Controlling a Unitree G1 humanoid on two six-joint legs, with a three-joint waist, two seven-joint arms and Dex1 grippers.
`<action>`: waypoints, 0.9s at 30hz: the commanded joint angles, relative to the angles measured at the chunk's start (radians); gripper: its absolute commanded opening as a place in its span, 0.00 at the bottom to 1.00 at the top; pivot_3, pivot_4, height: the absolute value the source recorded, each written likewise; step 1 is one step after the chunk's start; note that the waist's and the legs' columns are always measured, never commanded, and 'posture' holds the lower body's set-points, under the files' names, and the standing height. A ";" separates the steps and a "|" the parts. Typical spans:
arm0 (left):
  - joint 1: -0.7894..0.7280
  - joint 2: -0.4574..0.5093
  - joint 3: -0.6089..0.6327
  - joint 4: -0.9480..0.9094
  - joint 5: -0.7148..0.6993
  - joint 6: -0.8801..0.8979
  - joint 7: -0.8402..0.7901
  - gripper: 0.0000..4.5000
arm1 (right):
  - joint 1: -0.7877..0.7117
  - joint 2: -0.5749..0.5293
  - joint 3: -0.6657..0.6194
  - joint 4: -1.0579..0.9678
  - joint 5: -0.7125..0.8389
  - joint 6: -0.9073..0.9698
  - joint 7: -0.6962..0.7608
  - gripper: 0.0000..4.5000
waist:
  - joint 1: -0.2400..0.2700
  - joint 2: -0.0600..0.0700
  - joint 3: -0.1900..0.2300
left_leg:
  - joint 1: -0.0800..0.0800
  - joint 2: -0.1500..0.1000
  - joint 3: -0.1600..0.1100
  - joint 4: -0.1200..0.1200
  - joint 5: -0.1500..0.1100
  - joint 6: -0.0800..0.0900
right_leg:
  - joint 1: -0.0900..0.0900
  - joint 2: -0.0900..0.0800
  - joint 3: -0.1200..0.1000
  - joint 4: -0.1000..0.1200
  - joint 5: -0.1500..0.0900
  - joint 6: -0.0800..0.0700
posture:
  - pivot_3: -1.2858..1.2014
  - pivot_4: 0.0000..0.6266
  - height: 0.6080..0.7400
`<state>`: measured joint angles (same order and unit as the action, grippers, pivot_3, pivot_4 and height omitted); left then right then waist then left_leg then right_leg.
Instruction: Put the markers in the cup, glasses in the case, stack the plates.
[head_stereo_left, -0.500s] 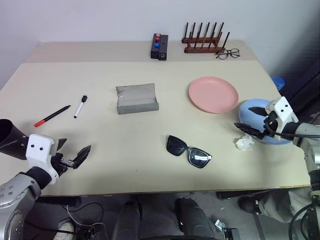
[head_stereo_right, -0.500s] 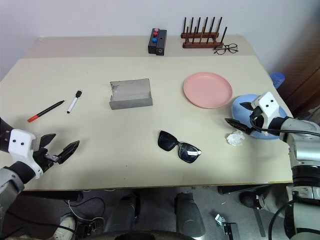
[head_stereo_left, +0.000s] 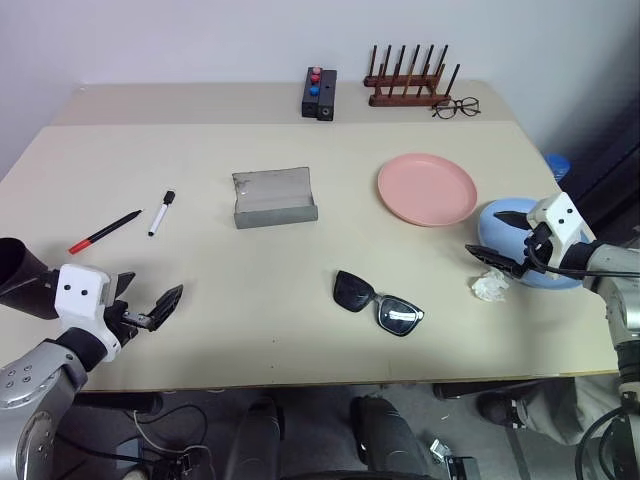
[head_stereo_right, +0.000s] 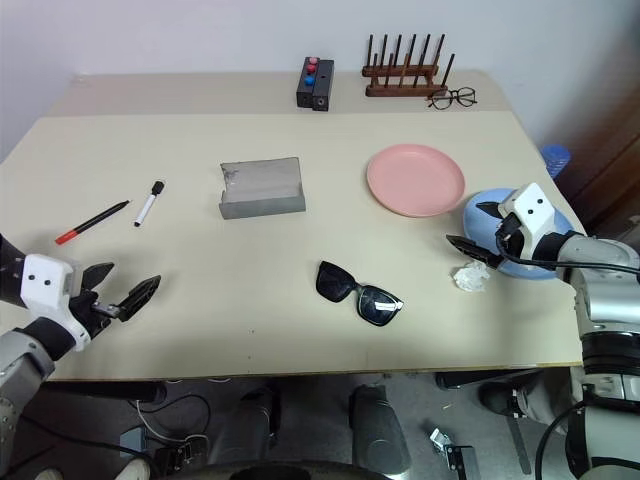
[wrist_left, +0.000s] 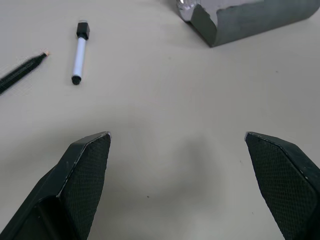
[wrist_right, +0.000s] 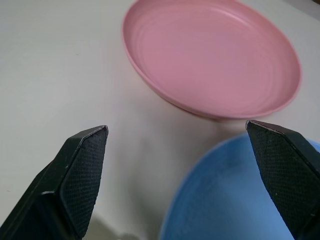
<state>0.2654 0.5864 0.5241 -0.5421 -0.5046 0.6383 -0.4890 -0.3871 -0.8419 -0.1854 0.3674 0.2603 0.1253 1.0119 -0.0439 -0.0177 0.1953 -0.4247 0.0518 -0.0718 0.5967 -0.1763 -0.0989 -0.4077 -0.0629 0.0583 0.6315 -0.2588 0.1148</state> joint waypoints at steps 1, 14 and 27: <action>-0.035 0.012 0.017 0.011 0.009 -0.008 0.025 0.98 | -0.020 0.029 -0.001 -0.079 0.019 0.015 -0.025 1.00 | 0.000 0.000 0.000 | 0.000 0.000 0.000 0.000 0.000 0.000 | 0.000 0.000 0.000 0.000 0.000 0.000 | 0.52 0.24 0.99; -0.605 0.034 -0.172 0.333 0.097 0.289 0.280 0.98 | -0.060 0.226 0.171 -0.470 -0.009 0.173 -0.185 1.00 | 0.009 -0.001 0.000 | 0.000 0.000 -0.002 0.001 0.000 0.000 | 0.001 0.001 -0.001 0.002 0.000 0.001 | 0.52 0.24 0.99; -1.076 -0.006 -0.232 1.015 0.229 0.240 0.374 0.98 | 0.052 0.308 0.238 -0.744 0.039 0.340 -0.266 1.00 | 0.004 -0.001 0.000 | 0.000 0.000 -0.003 0.000 0.000 0.000 | 0.000 0.001 -0.002 0.003 0.002 0.006 | 0.52 0.24 0.99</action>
<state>-0.7658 0.5736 0.2708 0.4275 -0.2876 0.9011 -0.1224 -0.3352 -0.5371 0.0689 -0.3253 0.2807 0.4582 0.7555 -0.0394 -0.0188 0.1952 -0.4248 0.0515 -0.0750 0.5967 -0.1759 -0.0992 -0.4075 -0.0616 0.0561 0.6346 -0.2572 0.1206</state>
